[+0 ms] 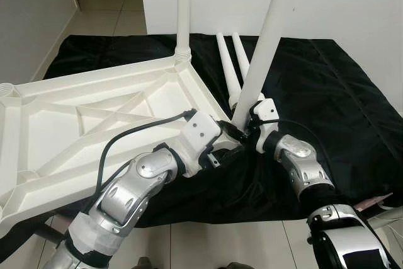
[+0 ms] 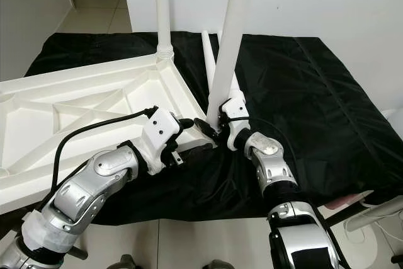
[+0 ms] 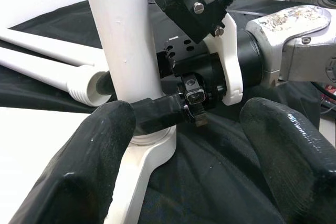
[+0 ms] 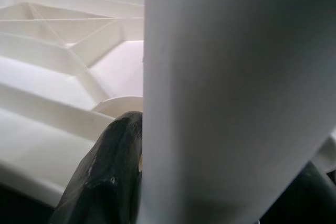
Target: Building children table
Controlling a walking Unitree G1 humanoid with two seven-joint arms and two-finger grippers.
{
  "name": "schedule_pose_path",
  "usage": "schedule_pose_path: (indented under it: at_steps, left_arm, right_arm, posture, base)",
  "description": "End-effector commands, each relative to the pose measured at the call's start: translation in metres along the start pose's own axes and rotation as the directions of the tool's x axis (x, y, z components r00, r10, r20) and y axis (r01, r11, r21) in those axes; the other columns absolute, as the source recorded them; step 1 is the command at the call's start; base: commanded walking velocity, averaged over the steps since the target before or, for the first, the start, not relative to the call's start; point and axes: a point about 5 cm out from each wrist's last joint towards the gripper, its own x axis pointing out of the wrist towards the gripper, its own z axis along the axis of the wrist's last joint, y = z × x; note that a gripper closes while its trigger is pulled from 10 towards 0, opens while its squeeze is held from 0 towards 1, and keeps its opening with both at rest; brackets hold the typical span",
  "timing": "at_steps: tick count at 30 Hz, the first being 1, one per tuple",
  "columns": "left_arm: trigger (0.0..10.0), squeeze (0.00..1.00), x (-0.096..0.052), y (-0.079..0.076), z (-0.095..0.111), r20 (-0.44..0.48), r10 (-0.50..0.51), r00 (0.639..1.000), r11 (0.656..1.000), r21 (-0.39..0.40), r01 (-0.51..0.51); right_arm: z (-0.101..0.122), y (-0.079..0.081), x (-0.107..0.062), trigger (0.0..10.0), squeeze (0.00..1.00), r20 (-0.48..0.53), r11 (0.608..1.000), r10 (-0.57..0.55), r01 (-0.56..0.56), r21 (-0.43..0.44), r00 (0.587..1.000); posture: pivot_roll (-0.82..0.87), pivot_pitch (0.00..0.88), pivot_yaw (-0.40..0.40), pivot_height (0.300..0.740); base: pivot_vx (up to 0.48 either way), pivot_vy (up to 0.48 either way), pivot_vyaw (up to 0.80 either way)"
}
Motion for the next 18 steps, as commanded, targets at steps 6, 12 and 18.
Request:
schedule_pose_path:
  at_steps: [6,12,18]
  left_arm:
    - [10.0,0.0,-0.001,-0.004,-0.001,-0.008,-0.06,0.998,0.998,-0.002,0.06]
    - [10.0,0.0,-0.001,-0.005,-0.001,-0.009,-0.058,0.998,0.998,-0.009,0.058]
    - [10.0,0.0,-0.002,-0.004,0.0,-0.009,-0.05,0.999,0.999,-0.017,0.05]
  right_arm:
    - [-0.019,0.005,-0.002,10.0,0.0,-0.11,0.959,-0.268,0.276,0.066,0.957]
    - [-0.021,0.024,-0.001,10.0,0.0,-0.145,0.839,-0.507,0.525,0.144,0.849]
    - [-0.014,0.051,0.005,10.0,0.0,-0.154,0.718,-0.646,0.664,0.208,0.747]
  posture:
    - [-0.05,0.0,-0.018,0.74]
    - [-0.05,0.0,-0.017,0.74]
    - [-0.06,0.0,-0.002,0.74]
  base:
    - [0.0,0.0,0.0]
    - [0.0,0.0,0.0]
    - [0.0,0.0,0.0]
